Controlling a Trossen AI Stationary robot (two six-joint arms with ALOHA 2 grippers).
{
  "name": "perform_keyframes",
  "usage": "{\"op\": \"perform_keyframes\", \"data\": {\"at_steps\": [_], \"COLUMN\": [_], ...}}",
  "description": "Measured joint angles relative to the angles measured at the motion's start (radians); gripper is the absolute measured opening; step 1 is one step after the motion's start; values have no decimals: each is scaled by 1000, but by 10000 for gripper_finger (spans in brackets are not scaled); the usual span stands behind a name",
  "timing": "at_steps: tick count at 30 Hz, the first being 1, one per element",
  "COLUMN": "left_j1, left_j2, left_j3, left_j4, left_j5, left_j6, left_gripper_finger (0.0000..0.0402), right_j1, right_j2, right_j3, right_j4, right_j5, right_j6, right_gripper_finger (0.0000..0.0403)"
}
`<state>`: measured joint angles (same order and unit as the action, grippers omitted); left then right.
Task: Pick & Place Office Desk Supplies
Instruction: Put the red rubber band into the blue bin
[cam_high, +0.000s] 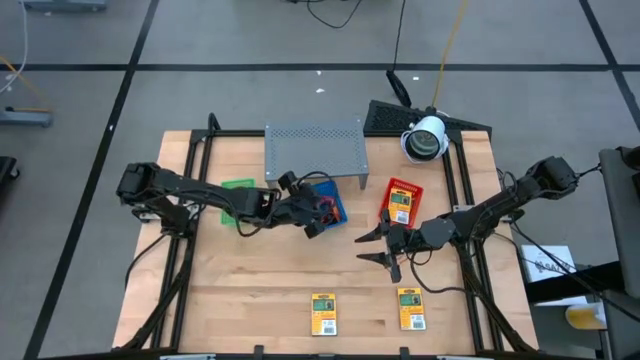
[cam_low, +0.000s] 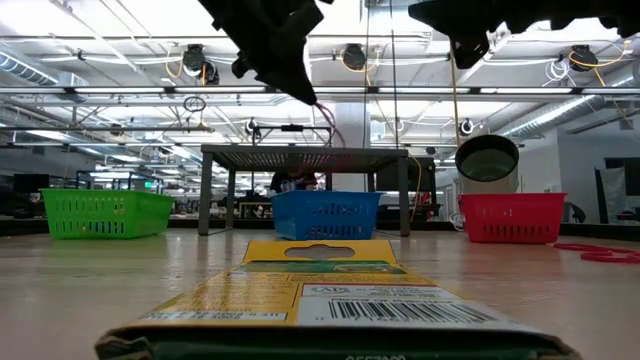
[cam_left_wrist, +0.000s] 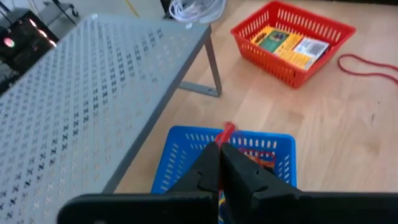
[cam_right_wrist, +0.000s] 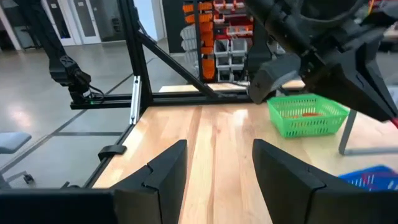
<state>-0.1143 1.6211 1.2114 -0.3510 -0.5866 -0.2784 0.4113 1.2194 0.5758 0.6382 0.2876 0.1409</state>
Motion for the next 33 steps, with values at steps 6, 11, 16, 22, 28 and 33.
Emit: {"op": "perform_keyframes", "data": {"at_steps": [6,11,16,22,28,33], "left_j1": [4,4,4,4,4,-7], "left_j2": [0,0,0,0,0,8], "left_j3": [0,0,0,0,0,0], "left_j4": [-45,-47,-48,-49,-45,-9], "left_j5": [54,65,65,66,119,224], "left_j6": [-13,-31,-39,-39,-40,-16], "left_gripper_finger": [46,69,92,124,149,152], "right_j1": [-6,-6,-6,-6,-6,-6], "right_j2": [0,0,0,0,0,-22], "right_j3": [0,0,0,0,0,0], "right_j4": [-7,-7,-7,-8,-26,-121], "right_j5": [0,-1,-1,-1,-2,-17], "right_j6": [23,32,34,32,32,76], "right_gripper_finger": [171,171,171,171,171,171]}}
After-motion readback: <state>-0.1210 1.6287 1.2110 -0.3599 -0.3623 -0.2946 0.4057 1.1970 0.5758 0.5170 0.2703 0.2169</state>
